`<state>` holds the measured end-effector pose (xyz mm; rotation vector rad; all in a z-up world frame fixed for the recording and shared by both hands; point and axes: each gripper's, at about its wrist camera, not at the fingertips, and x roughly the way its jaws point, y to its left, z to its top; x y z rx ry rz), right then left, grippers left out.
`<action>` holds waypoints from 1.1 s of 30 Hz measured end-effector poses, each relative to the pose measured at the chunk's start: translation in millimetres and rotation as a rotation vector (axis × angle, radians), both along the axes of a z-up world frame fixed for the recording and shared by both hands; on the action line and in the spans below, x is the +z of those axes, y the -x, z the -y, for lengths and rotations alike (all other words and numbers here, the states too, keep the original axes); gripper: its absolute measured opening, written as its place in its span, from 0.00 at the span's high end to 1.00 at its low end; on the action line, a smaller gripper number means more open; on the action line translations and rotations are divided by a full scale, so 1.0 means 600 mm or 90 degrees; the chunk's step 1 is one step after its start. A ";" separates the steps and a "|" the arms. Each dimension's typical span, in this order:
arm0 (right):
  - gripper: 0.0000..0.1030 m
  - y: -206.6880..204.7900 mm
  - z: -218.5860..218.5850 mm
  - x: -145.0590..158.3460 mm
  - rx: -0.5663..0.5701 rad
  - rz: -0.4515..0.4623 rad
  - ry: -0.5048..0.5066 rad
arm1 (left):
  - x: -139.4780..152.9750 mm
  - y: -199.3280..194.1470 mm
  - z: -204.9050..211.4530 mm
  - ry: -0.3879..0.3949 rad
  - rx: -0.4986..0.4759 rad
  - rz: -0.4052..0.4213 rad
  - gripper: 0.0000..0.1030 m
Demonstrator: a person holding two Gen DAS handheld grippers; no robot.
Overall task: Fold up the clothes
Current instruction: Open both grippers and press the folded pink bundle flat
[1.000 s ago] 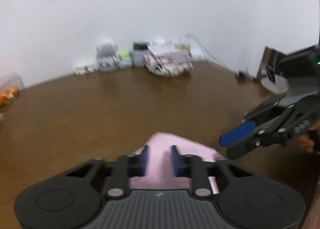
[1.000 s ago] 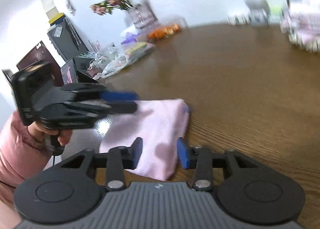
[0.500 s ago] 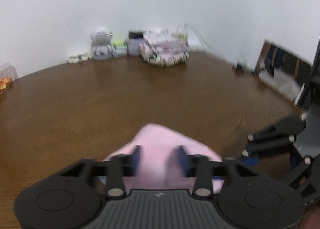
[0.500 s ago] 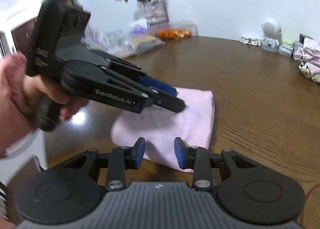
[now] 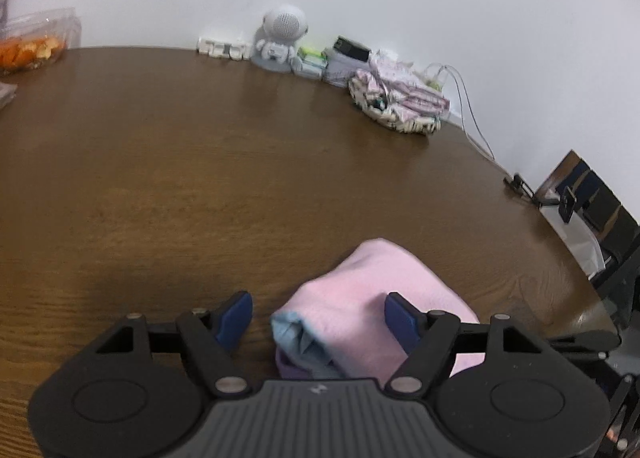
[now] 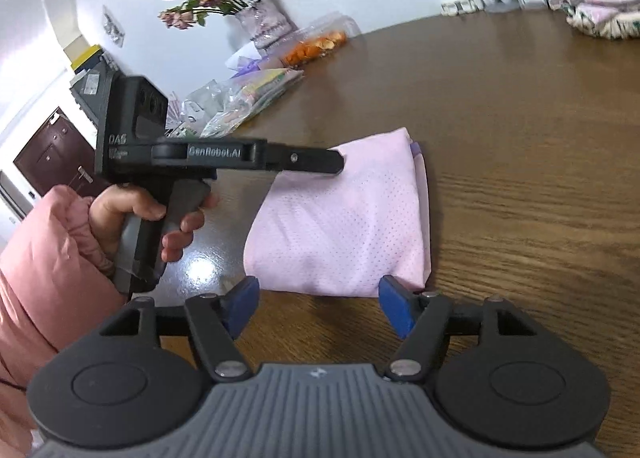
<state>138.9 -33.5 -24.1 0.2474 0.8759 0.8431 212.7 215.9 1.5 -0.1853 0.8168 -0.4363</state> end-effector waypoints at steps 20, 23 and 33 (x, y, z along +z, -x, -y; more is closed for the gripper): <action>0.40 -0.039 0.069 -0.016 -0.082 -0.023 -0.025 | -0.011 0.134 0.068 -0.003 0.160 0.030 0.62; 0.44 -0.043 0.093 -0.018 -0.099 -0.030 -0.030 | -0.013 0.165 0.088 0.022 0.221 0.046 0.62; 0.39 0.001 0.156 -0.005 -0.121 -0.058 -0.043 | 0.037 0.214 0.120 -0.028 0.244 0.138 0.34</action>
